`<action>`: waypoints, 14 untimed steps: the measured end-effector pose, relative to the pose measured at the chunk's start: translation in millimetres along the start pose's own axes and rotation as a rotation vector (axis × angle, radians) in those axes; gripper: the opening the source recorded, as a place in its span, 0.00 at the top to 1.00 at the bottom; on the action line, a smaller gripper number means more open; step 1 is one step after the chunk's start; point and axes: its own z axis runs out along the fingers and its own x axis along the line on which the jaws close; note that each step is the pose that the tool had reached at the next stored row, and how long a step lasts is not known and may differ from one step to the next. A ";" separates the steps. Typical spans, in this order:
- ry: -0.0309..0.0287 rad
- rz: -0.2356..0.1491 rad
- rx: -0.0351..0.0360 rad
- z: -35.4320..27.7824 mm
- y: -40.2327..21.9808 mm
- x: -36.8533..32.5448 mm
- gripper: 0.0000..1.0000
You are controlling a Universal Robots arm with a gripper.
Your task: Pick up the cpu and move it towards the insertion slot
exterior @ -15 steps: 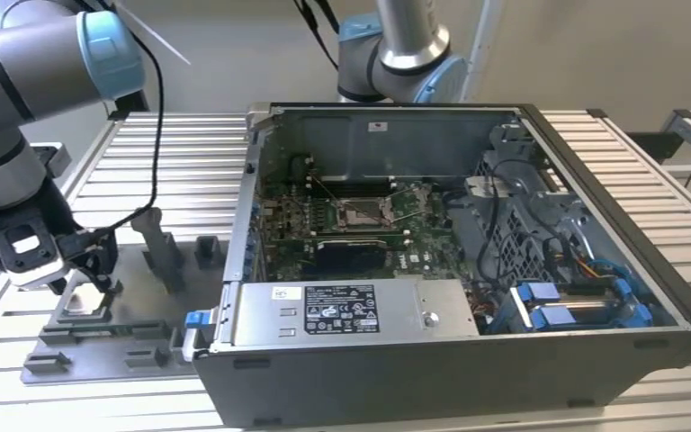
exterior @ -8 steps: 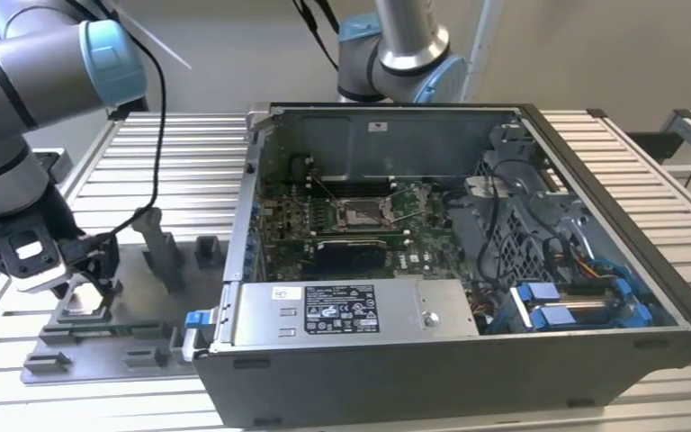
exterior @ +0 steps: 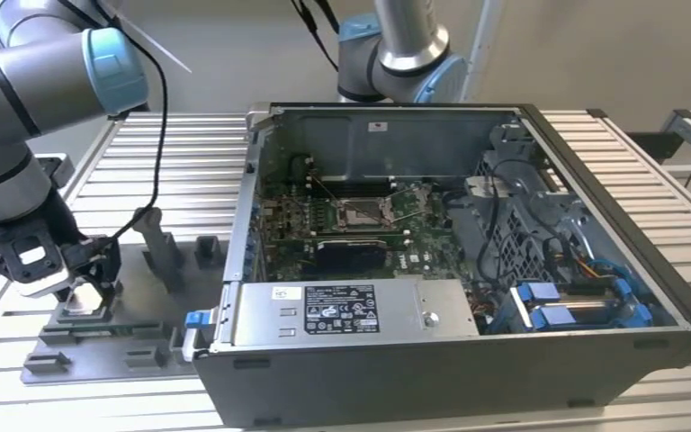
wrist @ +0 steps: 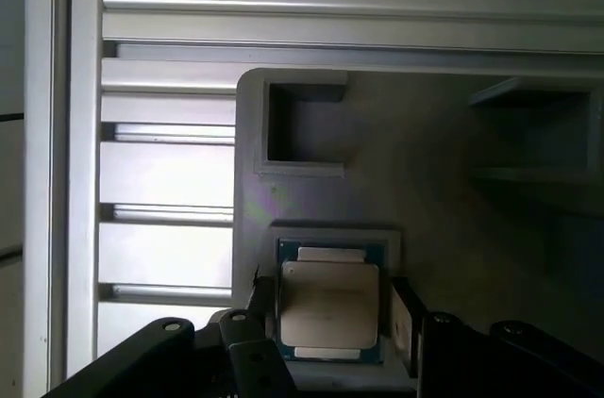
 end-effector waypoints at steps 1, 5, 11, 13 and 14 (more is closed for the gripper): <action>0.0000 0.000 0.0000 0.9 0.0 0.0 0.00; 0.0004 -0.003 0.0002 3.7 -0.2 0.3 0.00; 0.0005 -0.005 0.0002 5.4 -0.2 0.3 0.00; 0.0003 -0.005 0.0001 5.6 -0.2 0.3 0.00; 0.0003 -0.005 0.0001 5.6 -0.2 0.3 0.00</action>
